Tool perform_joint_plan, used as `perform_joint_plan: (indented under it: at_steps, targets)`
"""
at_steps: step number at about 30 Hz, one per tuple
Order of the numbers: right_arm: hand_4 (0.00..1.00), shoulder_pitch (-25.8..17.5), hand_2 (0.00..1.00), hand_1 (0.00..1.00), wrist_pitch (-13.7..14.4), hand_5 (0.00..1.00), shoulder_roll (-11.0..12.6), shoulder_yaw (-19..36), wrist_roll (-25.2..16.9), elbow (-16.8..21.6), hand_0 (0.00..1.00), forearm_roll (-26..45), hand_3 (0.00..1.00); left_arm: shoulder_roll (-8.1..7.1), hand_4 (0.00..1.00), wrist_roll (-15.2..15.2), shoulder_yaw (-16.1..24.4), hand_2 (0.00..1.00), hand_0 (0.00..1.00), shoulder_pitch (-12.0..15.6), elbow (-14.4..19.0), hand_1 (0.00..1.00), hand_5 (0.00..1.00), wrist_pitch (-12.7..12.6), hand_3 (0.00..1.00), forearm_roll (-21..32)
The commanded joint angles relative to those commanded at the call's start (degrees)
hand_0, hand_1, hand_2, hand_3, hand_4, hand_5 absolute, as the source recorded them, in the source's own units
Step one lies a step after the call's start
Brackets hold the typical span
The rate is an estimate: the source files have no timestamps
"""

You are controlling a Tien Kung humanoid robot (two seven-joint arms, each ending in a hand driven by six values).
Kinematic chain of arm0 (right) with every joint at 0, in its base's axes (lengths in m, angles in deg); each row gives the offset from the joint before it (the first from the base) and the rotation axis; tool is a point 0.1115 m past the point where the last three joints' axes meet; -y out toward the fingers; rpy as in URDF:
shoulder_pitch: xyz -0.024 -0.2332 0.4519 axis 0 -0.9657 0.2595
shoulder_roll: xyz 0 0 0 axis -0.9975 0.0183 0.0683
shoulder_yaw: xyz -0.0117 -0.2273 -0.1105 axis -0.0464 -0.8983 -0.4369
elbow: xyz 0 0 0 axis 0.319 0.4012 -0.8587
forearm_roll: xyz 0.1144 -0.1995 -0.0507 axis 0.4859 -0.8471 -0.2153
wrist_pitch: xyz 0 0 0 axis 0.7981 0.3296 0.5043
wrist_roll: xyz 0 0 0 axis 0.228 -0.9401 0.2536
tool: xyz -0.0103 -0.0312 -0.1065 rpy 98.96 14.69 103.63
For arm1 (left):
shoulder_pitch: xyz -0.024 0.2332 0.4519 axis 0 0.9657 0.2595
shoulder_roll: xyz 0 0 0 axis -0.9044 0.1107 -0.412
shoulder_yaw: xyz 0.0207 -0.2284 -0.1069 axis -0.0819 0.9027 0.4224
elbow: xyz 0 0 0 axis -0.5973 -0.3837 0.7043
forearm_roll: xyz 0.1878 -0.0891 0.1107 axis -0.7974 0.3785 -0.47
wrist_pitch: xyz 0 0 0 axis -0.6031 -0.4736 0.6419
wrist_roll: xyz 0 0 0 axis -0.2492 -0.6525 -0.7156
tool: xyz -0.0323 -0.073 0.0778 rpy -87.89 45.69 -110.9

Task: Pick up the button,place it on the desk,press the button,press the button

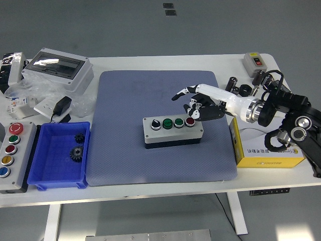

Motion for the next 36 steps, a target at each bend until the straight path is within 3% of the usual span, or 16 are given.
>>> perform_joint_plan:
  at_steps: [5, 8, 9, 10, 15, 16, 18, 21, 22, 27, 28, 33, 34, 36]
  targets:
    - [0.268, -6.57, 0.233, 0.117, 11.69, 0.080, -6.35, 0.79, -8.26, -5.14, 0.002, -6.11, 0.752, 0.29, 0.602, -0.12, -0.17, 0.521, 0.614, 0.27, 0.00, 0.512, 0.207, -0.06, 0.588, 0.34]
    - [0.268, -10.31, 0.233, 0.117, 18.39, 0.080, -9.22, 2.27, -13.30, -5.93, 0.002, -3.59, 0.752, 0.42, 0.602, -0.23, 0.02, 0.521, 0.614, 0.48, 0.00, 0.512, 0.207, -0.14, 0.588, 0.26]
    - [0.268, -11.10, 0.233, 0.117, 20.11, 0.080, -9.53, 2.69, -14.56, -5.73, 0.002, -2.75, 0.752, 0.44, 0.602, -0.25, 0.09, 0.521, 0.614, 0.53, 0.00, 0.512, 0.207, -0.15, 0.588, 0.22]
    - [0.528, -11.82, 0.338, 0.172, 22.18, 0.209, -9.75, 3.21, -16.10, -5.48, 0.002, -1.70, 0.762, 0.48, 0.602, -0.26, 0.19, 0.521, 0.614, 0.58, 0.00, 0.512, 0.208, -0.16, 0.588, 0.13]
    - [0.528, -13.51, 0.338, 0.172, 32.22, 0.209, -9.40, 6.99, -24.92, -4.78, 0.002, 4.23, 0.762, 0.48, 0.602, -0.54, 0.74, 0.521, 0.614, 0.47, 0.00, 0.512, 0.208, -0.17, 0.588, -0.36]
    - [0.863, -13.61, 0.793, 0.757, 33.59, 0.433, -9.32, 7.49, -26.31, -4.85, 0.639, 5.01, 0.931, 0.47, 0.603, -0.60, 0.77, 0.521, 0.615, 0.42, 0.00, 0.512, 0.207, -0.16, 0.589, -0.37]
    - [0.863, -13.85, 0.793, 0.757, 36.51, 0.433, -9.27, 8.41, -29.38, -5.09, 0.639, 6.33, 0.931, 0.46, 0.603, -0.69, 0.72, 0.521, 0.615, 0.33, 0.00, 0.512, 0.207, -0.15, 0.589, -0.25]
    - [0.863, -14.03, 0.793, 0.757, 39.02, 0.433, -9.37, 8.83, -32.70, -5.46, 0.639, 7.16, 0.931, 0.47, 0.603, -0.59, 0.69, 0.521, 0.615, 0.36, 0.00, 0.512, 0.207, -0.15, 0.589, -0.09]
    - [0.919, -14.07, 0.860, 0.860, 39.44, 0.626, -9.44, 8.85, -33.51, -5.65, 0.840, 7.29, 0.899, 0.46, 0.605, -0.50, 0.78, 0.521, 0.614, 0.38, 0.00, 0.512, 0.207, -0.16, 0.589, -0.10]
    - [0.919, -14.15, 0.860, 0.860, 40.21, 0.626, -9.79, 8.76, -35.39, -7.15, 0.840, 7.63, 0.899, 0.30, 0.605, -0.28, 1.27, 0.521, 0.614, 0.36, 0.00, 0.512, 0.207, -0.21, 0.589, -0.26]
    - [0.982, -14.16, 0.868, 0.871, 40.30, 0.897, -9.85, 8.76, -35.69, -7.70, 0.871, 7.66, 0.884, 0.27, 0.606, -0.27, 1.32, 0.522, 0.614, 0.34, 0.00, 0.512, 0.204, -0.21, 0.590, -0.29]
    - [0.982, -14.20, 0.868, 0.871, 40.57, 0.897, -10.38, 8.27, -36.69, -11.85, 0.871, 8.06, 0.884, 0.20, 0.606, -0.22, 1.09, 0.522, 0.614, 0.27, 0.00, 0.512, 0.204, -0.22, 0.590, 0.25]
    - [0.998, -14.23, 0.857, 0.865, 40.58, 0.998, -10.48, 8.18, -36.75, -12.31, 0.878, 8.09, 0.859, 0.20, 0.606, -0.20, 1.05, 0.524, 0.614, 0.29, 0.00, 0.511, 0.206, -0.23, 0.590, 0.32]
    - [0.998, -14.35, 0.857, 0.865, 40.59, 0.998, -10.86, 7.80, -36.97, -13.48, 0.878, 8.41, 0.859, 0.22, 0.606, -0.08, 1.00, 0.524, 0.614, 0.41, 0.00, 0.511, 0.206, -0.28, 0.590, 0.54]
